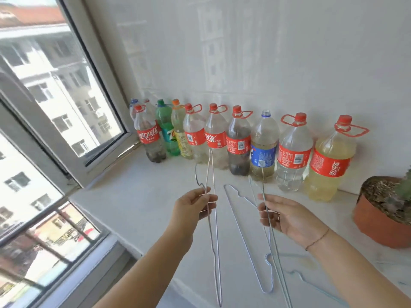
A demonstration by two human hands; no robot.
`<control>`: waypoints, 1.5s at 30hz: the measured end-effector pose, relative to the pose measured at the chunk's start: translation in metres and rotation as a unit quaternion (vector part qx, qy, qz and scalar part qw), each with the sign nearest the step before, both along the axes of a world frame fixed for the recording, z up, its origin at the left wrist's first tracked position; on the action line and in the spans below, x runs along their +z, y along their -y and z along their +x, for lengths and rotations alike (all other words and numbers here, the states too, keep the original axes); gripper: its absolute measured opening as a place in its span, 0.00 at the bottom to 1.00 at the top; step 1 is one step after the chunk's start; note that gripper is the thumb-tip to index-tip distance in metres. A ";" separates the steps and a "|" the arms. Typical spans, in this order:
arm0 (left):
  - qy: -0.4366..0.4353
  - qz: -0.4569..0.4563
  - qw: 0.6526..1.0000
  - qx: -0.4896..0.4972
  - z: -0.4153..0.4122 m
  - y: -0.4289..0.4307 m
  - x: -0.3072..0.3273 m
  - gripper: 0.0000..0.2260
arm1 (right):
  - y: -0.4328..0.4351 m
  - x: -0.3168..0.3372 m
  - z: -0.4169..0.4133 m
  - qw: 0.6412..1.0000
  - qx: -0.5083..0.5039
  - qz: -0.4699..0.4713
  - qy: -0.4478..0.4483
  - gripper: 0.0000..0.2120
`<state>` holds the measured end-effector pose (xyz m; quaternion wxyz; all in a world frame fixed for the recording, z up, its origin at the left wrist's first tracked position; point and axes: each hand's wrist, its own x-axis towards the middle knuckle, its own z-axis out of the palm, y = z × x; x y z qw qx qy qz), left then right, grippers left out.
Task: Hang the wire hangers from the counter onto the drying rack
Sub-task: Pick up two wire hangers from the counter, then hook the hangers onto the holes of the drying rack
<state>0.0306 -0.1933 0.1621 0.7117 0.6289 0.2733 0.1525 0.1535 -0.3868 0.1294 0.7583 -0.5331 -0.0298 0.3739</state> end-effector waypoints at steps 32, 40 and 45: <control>0.215 0.145 0.859 0.441 -0.311 -0.160 0.277 0.04 | -0.338 0.323 -0.264 0.872 0.368 0.193 0.257 0.09; 0.248 0.149 0.837 0.465 -0.302 -0.197 0.300 0.06 | -0.375 0.349 -0.268 0.868 0.343 0.191 0.305 0.09; 0.246 0.124 0.837 0.473 -0.299 -0.217 0.299 0.05 | -0.391 0.345 -0.267 0.876 0.326 0.165 0.315 0.15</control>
